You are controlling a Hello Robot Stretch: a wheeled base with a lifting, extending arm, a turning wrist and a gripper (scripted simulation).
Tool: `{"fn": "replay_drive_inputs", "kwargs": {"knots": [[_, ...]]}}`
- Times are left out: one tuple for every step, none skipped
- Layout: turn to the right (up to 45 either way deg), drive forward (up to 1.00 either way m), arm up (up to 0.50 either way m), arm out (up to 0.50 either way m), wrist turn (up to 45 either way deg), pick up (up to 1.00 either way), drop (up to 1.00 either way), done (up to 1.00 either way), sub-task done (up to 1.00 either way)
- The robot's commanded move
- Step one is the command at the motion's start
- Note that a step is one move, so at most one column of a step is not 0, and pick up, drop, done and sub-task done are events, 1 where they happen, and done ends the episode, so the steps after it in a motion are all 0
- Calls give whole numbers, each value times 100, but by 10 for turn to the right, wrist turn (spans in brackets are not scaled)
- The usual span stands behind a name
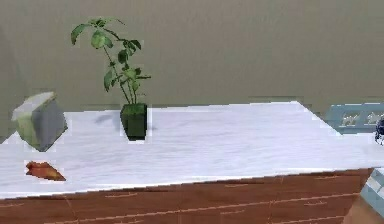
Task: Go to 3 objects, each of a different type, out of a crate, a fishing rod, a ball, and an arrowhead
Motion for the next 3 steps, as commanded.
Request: {"fn": "replay_drive_inputs", "kwargs": {"knots": [[0, 5, 0, 0, 0, 0, 0, 0, 0], [-450, 0, 0, 0, 0, 0, 0, 0, 0], [0, 0, 0, 0, 0, 0, 0, 0, 100]]}}
